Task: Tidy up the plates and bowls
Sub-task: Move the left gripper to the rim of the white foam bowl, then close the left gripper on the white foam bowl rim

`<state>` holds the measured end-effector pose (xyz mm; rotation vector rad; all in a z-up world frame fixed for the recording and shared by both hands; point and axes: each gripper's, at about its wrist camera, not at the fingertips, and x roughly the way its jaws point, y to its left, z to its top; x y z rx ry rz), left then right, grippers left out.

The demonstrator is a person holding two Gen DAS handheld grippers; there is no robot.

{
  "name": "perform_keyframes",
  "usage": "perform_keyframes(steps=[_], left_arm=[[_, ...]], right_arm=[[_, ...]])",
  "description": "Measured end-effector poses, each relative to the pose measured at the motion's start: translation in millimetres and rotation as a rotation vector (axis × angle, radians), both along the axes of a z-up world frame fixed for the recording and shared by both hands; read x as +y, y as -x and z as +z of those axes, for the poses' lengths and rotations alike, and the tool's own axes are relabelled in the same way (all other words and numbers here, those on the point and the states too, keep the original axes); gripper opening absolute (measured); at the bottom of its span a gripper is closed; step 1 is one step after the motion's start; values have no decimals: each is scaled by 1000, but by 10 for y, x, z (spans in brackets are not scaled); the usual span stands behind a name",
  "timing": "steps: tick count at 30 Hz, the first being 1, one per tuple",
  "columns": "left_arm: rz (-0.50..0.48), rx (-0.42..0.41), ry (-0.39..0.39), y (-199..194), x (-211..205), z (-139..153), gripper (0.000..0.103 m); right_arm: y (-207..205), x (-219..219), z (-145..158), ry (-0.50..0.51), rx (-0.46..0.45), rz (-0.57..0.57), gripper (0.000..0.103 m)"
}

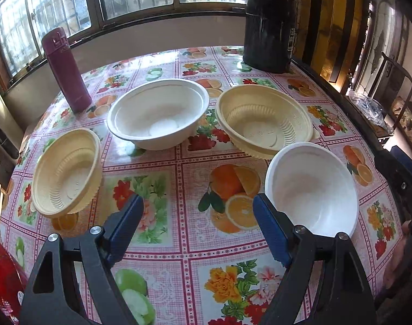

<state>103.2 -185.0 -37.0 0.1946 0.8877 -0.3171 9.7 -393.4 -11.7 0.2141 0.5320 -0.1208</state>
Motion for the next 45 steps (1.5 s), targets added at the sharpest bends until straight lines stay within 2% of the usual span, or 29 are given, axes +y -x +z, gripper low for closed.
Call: perform_keyframes(steps=[5,14,22,25,29,35,40,45], left_arm=[[-6,67,16,-140,-116,-138,83],[-30,114,62,-187,-182,-267,83],[-40,108,108,-202,-144,-231,83],[-39,87,150,-192,-82,-140,83],[-93,74,216,-145,-93,-40,83],[-141,143,175,-166,-249,-230,83],[-157,125,137,-146,-303,-320,83],[-173,137,123,-155,-321,-383,83]], right_arm=[[-86,-40,-155,-21,78,12,103],[-240,-46,-365,-29,172,3,101],[-239,-49,-350,3,168,-21,101],[-251,-57,-354,8,177,-26,101],[-252,-61,-343,14,174,-27,101],[-255,-63,-338,19,178,-28,101],[-269,-63,-360,18,189,-27,100],[-305,-73,-408,8,212,-26,93]])
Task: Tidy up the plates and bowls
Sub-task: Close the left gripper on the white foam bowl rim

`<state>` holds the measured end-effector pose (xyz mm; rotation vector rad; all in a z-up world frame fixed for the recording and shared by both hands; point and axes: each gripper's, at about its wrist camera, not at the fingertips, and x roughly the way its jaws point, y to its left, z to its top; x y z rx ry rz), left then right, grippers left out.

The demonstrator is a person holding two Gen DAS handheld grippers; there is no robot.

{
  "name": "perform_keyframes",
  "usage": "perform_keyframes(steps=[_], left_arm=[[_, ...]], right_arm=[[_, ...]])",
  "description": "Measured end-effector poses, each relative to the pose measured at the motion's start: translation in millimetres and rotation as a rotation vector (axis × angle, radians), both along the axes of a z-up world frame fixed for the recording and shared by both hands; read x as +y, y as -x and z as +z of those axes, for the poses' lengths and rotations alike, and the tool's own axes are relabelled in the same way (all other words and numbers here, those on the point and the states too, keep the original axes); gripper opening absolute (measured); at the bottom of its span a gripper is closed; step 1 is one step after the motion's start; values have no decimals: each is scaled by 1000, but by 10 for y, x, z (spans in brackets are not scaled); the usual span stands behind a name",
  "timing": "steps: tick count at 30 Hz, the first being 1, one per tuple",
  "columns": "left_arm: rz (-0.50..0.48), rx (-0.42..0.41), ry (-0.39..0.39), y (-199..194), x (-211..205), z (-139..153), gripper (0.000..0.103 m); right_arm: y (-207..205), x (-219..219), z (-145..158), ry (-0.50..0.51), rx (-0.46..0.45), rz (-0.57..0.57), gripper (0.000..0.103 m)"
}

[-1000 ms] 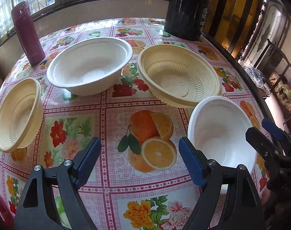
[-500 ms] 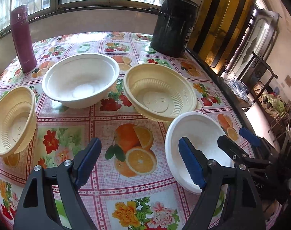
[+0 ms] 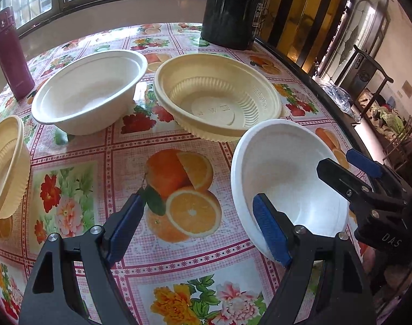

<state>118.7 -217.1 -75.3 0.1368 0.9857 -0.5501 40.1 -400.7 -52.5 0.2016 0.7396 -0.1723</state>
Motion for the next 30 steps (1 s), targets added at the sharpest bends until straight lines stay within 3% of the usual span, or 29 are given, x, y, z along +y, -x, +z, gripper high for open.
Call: perform_keyframes(steps=[7,10,12,15,18,25,30], left_arm=[[-19,-8,3,19,-6,-19,61],[-39,10,8,19,-19,-53,49],[-51,18,24,24,-21,-54,46],[-67,16,38,48,-26,-34,41],[-73,18,45,52,-23,-31,39],[-114,22,76,82,-70,-24,17],[-123,23,66,90,-98,-22,14]], right_arm=[[-42,-14,-84,-23,35,2,74],[-60,-18,-130,-42,52,10,57],[-69,-14,-156,-57,61,20,40],[-84,-8,-192,-71,70,30,29],[-87,6,-192,-75,63,38,24],[-95,38,-174,-57,52,46,21],[-87,47,-164,-88,48,58,18]])
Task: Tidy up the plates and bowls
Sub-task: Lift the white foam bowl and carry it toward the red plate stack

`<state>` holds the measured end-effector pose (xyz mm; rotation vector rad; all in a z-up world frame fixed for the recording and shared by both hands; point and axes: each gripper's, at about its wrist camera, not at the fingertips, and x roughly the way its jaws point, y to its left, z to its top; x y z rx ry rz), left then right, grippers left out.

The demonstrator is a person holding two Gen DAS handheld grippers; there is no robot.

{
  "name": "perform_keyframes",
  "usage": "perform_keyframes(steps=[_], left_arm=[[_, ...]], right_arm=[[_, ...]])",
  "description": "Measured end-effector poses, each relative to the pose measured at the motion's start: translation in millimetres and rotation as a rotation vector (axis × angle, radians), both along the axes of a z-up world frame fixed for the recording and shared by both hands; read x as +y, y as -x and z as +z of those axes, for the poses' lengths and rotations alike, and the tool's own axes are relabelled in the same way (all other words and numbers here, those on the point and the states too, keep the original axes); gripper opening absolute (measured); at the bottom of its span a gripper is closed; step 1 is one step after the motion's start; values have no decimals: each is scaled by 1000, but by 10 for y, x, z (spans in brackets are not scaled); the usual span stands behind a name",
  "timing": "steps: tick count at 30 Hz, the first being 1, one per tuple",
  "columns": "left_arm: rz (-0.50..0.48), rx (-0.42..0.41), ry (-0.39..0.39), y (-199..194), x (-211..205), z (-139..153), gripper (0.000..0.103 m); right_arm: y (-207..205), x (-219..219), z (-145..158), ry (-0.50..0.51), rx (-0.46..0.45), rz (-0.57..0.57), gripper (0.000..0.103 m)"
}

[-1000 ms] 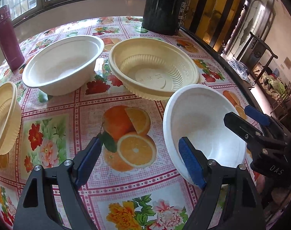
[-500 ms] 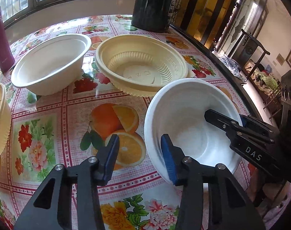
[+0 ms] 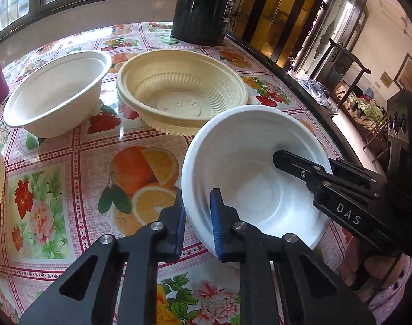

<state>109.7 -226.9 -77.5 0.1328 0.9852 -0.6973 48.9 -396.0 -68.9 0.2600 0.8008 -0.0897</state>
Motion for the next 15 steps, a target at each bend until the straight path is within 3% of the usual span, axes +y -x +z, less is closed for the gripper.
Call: perform_keyframes(steps=[7,13,15], left_arm=[[5,-29,-19,129,62,94,12],[97,-42,-31,239,450,173,12],[133,-54,-40,286,621,213,12]], right_arm=[[2,135,-14,-16,13,20,17],[51,504,49,7,-11,68,15],[84,670,74,22,-12,82,20]])
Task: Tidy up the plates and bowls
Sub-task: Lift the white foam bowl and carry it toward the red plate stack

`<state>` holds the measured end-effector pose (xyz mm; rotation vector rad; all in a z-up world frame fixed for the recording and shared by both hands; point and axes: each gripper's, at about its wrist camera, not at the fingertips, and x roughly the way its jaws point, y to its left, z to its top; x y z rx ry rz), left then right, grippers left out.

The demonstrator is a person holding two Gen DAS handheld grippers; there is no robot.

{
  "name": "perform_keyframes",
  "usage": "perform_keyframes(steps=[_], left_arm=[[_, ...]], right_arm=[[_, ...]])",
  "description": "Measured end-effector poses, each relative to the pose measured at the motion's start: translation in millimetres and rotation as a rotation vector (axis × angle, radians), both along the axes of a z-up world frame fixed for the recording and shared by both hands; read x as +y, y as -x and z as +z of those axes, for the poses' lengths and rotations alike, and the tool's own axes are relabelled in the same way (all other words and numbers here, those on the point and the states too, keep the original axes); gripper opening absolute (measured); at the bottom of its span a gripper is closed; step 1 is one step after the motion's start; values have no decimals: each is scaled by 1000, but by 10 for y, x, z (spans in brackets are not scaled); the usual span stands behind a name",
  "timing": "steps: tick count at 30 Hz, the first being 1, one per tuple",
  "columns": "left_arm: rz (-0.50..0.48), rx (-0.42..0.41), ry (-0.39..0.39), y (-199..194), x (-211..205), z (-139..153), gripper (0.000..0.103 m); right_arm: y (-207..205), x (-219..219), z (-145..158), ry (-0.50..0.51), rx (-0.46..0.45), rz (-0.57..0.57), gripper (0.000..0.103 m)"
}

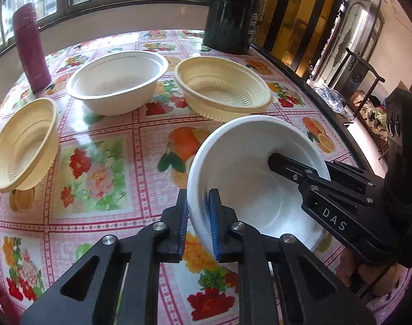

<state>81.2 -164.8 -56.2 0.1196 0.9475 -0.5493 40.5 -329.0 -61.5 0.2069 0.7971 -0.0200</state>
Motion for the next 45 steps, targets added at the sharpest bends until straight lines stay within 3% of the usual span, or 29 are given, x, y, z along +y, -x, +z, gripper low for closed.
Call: perform_keyframes(steps=[8,12,18,23,28,29,30,32,38,42,45], left_arm=[[151,-11,-57,124,674,46,9],[161,36,-16,145,840,-1,9],[120,26,9,164,718,53,9],[88,15,-1,160,555,52,9],[80,60,-6,72,469,-29,9],[83,77,-4,53,468,-49,9],[85,105,9,30,480,-66,9],[74,155,60,-1,516,-64,10],[91,205,95,-87,577,11,26],[135,207,82,-139,593,-15,52],[154,223,67,-184,596,-82,54]], right_arm=[[138,497,24,-21,-3,57,24],[273,510,35,-38,-9,34,24],[437,331,105,-12,-11,-18,33],[441,223,66,-28,-13,-24,33],[413,176,6,-56,-13,-15,30],[418,175,9,-60,-18,-12,25],[420,177,16,-59,-22,-10,19],[426,187,29,-52,-35,-6,18],[401,169,-13,-40,-34,-14,13],[418,135,2,-47,-47,-26,13],[422,127,3,-49,-51,-26,13]])
